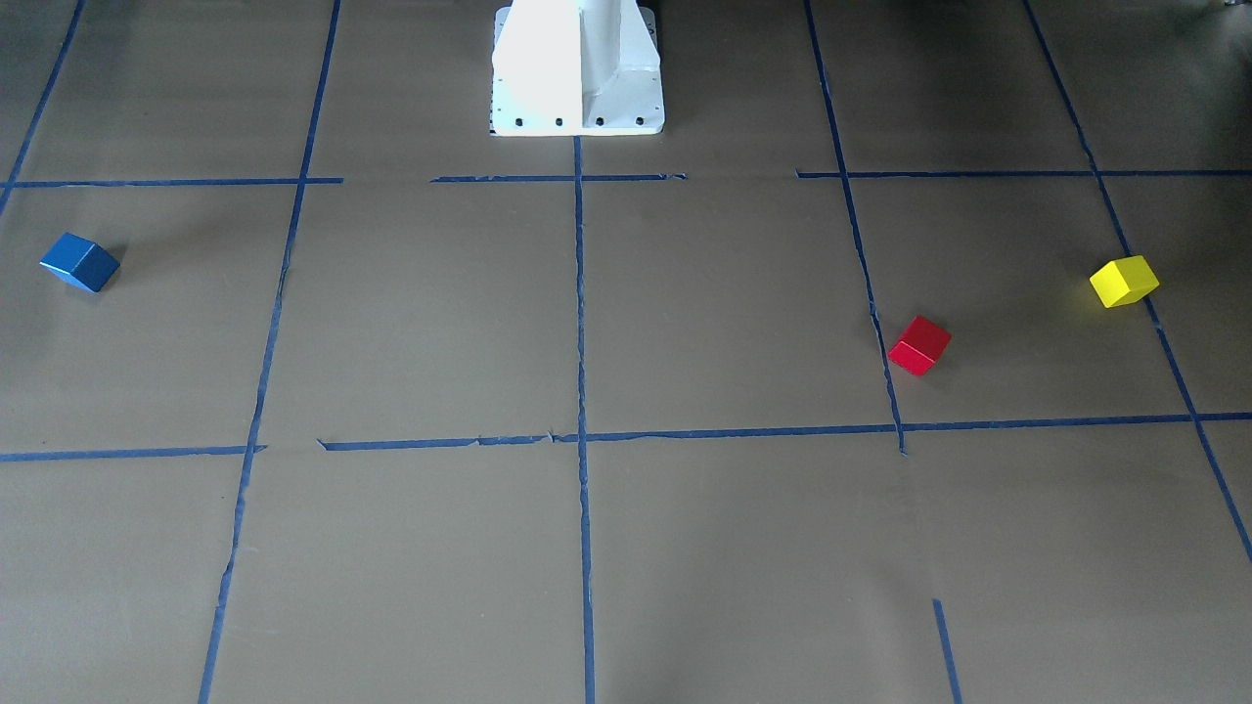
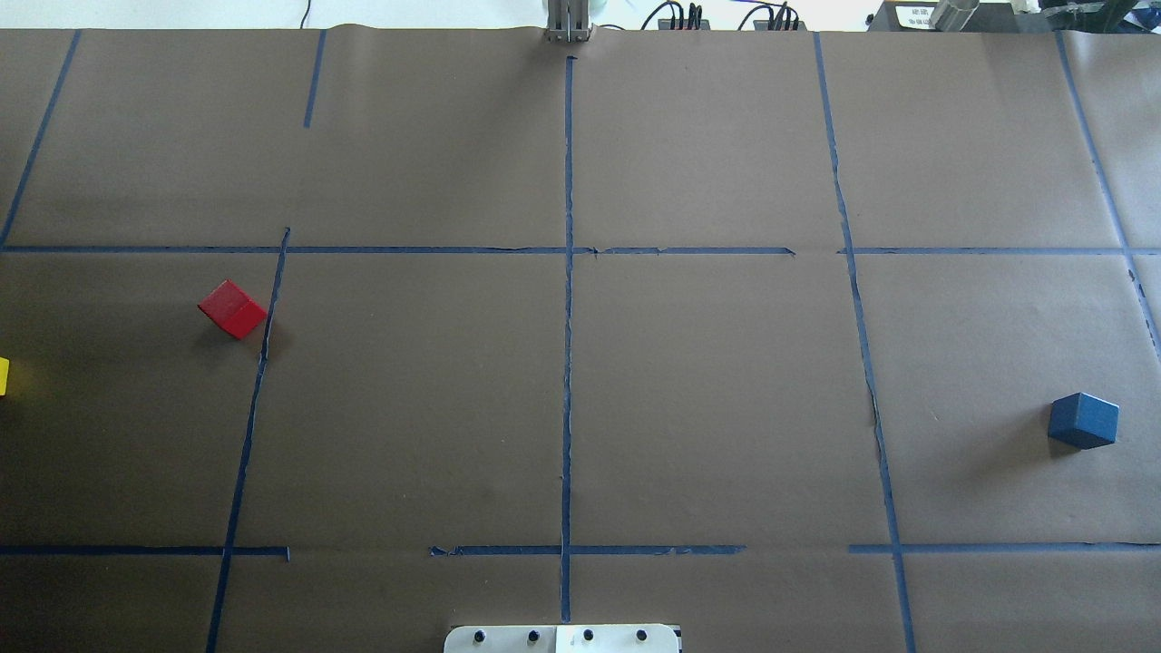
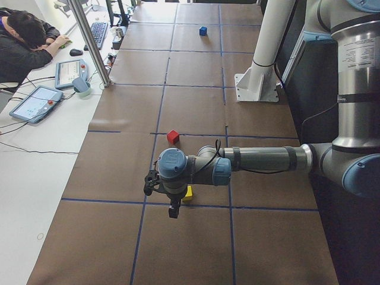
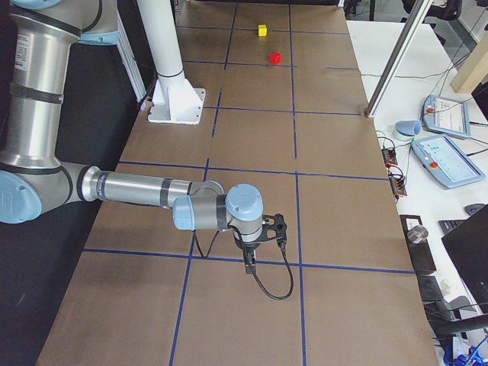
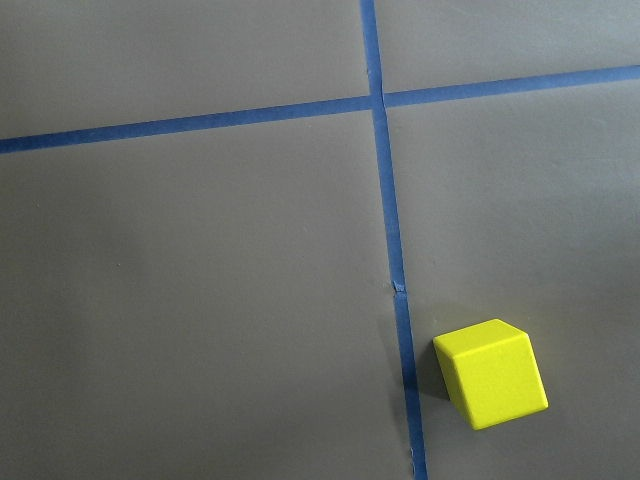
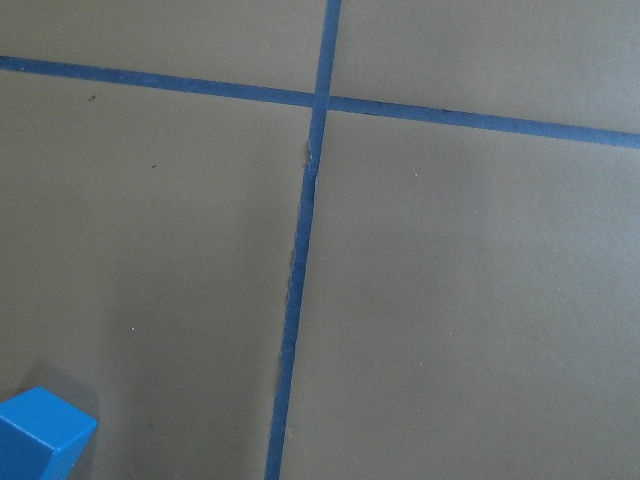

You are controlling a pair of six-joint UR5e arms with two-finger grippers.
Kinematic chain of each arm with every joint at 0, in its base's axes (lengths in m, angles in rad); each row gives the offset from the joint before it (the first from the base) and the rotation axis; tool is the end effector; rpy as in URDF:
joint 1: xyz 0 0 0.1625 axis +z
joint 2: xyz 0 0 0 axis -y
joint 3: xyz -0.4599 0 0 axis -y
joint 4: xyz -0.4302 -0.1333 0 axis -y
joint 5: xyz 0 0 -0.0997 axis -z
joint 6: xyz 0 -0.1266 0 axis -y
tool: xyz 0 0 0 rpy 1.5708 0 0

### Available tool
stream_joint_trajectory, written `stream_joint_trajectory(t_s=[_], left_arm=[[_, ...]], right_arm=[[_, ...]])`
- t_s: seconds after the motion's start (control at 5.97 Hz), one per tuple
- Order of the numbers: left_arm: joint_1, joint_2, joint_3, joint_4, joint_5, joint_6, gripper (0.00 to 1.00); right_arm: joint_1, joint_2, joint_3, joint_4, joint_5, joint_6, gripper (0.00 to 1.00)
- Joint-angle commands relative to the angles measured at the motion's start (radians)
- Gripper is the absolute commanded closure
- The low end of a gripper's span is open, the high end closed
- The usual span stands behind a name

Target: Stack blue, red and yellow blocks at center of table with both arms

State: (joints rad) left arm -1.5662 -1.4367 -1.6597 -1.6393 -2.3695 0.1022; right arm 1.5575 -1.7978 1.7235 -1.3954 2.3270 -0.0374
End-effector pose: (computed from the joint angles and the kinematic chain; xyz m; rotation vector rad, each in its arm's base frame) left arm -0.0404 -0.4702 0.7237 0.0610 0.7971 0.1104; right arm 0.0407 -0.4346 0.7241 0.1054 -0.7545 -0.0864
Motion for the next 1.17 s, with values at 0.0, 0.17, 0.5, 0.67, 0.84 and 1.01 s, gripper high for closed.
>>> stream_joint_trajectory(t_s=[0.0, 0.17, 0.5, 0.67, 0.84, 1.01], left_arm=[[0.0, -0.001, 0.0, -0.004, 0.0, 0.002, 0.0], [0.0, -0.001, -0.003, -0.005, 0.0, 0.002, 0.0], [0.002, -0.001, -0.005, -0.007, 0.0, 0.002, 0.0], [0.003, -0.001, -0.008, -0.007, 0.0, 0.002, 0.0], [0.003, -0.001, -0.011, -0.007, 0.0, 0.001, 0.0], [0.003, -0.001, -0.014, -0.007, 0.0, 0.001, 0.0]], right_arm=[[-0.002, 0.0, 0.001, -0.001, 0.002, 0.001, 0.0], [-0.005, 0.0, 0.001, -0.001, 0.008, 0.002, 0.0], [-0.084, 0.0, 0.02, 0.145, 0.035, 0.308, 0.0], [-0.19, -0.006, 0.021, 0.349, 0.028, 0.619, 0.0], [-0.259, -0.012, 0.046, 0.408, 0.016, 0.83, 0.01], [-0.333, -0.056, 0.104, 0.411, -0.045, 0.929, 0.02]])
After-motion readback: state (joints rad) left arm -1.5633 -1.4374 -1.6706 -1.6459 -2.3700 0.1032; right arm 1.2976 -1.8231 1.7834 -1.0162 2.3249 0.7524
